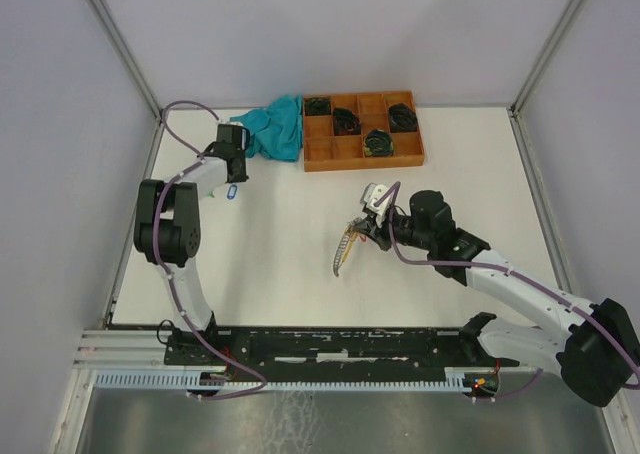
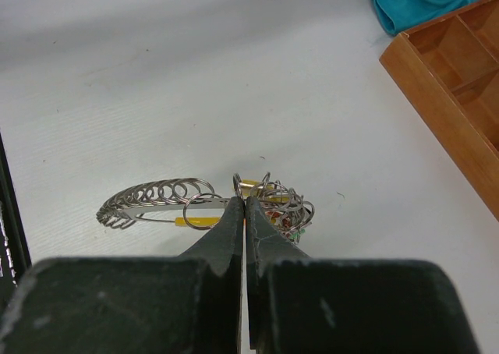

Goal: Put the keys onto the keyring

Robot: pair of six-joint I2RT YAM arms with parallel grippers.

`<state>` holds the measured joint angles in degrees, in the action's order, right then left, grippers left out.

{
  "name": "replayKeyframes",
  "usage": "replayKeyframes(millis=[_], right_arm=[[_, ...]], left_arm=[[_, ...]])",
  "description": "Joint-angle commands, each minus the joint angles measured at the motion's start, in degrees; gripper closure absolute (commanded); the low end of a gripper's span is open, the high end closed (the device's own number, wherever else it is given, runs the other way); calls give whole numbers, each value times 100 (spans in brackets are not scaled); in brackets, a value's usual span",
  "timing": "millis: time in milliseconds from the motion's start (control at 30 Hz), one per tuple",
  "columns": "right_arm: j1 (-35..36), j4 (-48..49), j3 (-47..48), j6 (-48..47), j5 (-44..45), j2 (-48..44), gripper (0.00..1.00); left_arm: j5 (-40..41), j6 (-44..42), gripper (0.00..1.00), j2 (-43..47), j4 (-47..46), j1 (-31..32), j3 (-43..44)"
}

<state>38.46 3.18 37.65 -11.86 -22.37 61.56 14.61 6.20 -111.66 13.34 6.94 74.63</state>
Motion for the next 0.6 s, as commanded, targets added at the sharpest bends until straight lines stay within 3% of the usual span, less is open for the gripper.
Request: replayKeyframes(millis=[0, 567], right_arm=[[-18, 380, 102, -66, -26, -89, 99], [-17, 319, 144, -97, -135, -29, 99]], left_arm=[[510, -537, 66, -100, 264, 14, 330], [218, -428, 63, 4, 123, 24, 306]])
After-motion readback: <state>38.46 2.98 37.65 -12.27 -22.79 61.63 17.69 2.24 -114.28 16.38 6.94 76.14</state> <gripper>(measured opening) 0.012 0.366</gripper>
